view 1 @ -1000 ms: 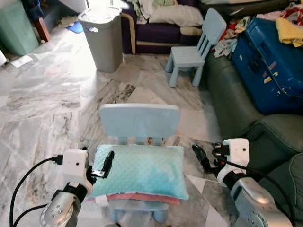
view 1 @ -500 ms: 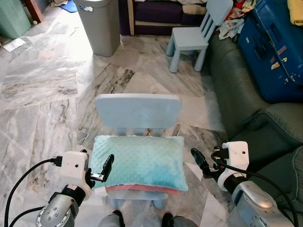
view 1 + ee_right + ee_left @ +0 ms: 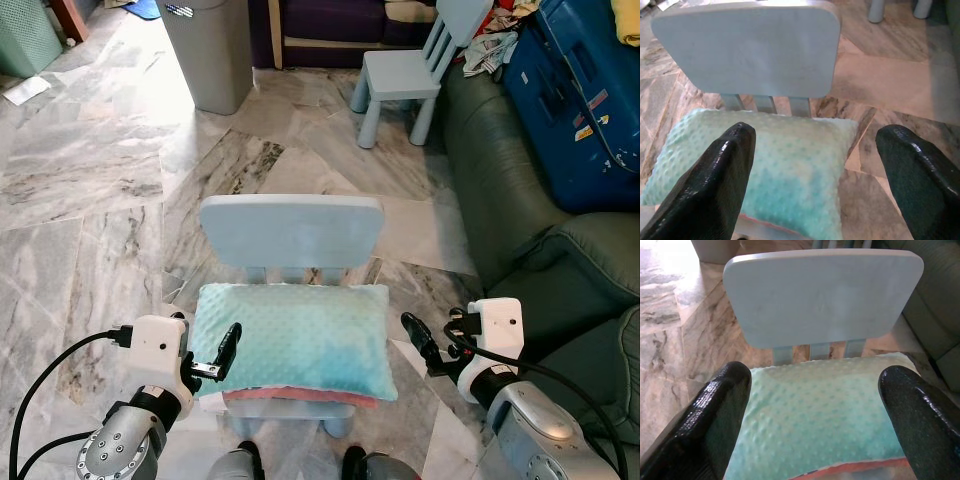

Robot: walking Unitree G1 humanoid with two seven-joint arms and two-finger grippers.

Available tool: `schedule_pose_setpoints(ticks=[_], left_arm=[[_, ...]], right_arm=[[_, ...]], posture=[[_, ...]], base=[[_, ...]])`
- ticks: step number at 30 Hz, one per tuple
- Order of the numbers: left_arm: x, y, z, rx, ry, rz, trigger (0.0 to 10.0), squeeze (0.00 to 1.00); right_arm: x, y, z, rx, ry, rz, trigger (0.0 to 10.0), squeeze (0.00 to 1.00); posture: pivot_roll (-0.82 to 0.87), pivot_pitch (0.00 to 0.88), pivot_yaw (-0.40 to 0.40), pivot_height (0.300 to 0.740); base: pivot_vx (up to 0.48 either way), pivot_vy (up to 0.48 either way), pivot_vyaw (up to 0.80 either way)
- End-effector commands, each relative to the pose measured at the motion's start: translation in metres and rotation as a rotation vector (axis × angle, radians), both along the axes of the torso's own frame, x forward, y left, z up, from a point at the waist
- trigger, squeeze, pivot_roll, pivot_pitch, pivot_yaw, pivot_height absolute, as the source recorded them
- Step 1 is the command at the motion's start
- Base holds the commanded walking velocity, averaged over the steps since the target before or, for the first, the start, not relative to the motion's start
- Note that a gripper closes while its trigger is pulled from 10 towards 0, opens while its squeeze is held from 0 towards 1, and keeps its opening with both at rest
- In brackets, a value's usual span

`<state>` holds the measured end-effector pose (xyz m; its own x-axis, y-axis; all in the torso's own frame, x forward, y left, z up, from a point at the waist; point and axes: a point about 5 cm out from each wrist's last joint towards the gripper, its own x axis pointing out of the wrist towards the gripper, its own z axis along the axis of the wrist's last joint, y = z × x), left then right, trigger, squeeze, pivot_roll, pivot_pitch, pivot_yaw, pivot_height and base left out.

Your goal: Move the pillow to the sofa

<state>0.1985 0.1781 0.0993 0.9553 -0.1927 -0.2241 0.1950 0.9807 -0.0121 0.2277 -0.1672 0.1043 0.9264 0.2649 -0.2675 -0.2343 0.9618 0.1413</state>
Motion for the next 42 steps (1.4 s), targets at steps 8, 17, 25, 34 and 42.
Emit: schedule_pose_setpoints(ticks=[8,17,25,34,42], left_arm=[[-0.0028,0.0059,-0.0027,-0.024,0.033,0.045,10.0,0.0],[-0.0037,0.0079,-0.0031,-0.013,0.037,0.046,10.0,0.0],[-0.0049,0.0075,-0.0045,-0.013,0.044,0.047,10.0,0.0],[-0.0047,0.0075,-0.0041,-0.009,0.044,0.048,10.0,0.0],[-0.0049,0.0074,-0.0052,0.001,0.048,0.056,10.0,0.0]], right_arm=[[-0.001,0.0028,0.0015,0.0,-0.002,0.01,10.0,0.0],[-0.0001,0.001,0.0013,-0.004,0.0,0.007,10.0,0.0],[-0.0002,0.0002,-0.0006,-0.009,0.005,0.01,10.0,0.0],[0.0004,-0.0006,-0.0015,-0.014,0.007,0.012,10.0,0.0],[0.0005,-0.0017,-0.0027,-0.019,0.011,0.012,10.0,0.0]], posture=[[0.02,0.23,-0.017,0.678],[0.02,0.236,-0.019,0.63],[0.02,0.238,-0.02,0.592],[0.02,0.239,-0.021,0.545],[0.02,0.239,-0.022,0.501]], base=[[0.0,0.0,0.0],[0.0,0.0,0.0],[0.0,0.0,0.0],[0.0,0.0,0.0],[0.0,0.0,0.0]])
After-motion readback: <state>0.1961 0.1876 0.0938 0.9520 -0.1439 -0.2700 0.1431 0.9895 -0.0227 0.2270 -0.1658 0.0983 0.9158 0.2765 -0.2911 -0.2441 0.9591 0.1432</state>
